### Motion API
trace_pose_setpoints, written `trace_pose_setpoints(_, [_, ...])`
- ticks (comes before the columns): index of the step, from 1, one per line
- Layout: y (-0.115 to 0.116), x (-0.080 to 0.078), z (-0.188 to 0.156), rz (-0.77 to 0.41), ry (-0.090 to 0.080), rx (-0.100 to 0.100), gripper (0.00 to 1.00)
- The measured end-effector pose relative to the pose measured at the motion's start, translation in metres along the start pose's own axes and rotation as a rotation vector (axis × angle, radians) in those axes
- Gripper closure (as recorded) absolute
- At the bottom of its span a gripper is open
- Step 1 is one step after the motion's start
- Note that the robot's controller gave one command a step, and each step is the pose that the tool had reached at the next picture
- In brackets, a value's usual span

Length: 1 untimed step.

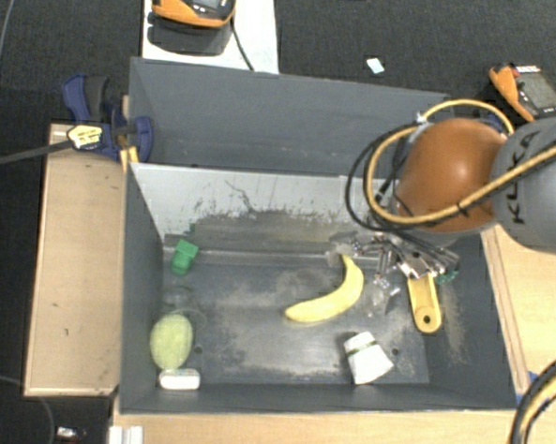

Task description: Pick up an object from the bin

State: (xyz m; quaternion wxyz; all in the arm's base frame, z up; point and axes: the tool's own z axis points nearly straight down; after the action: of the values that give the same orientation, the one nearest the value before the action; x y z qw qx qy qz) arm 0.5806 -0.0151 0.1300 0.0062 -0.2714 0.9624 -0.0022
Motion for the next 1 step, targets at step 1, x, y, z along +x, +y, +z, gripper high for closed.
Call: trace_pose_setpoints(1, [0.0043,-0.0154,0.0097,0.033,0.003,-0.005,0.00])
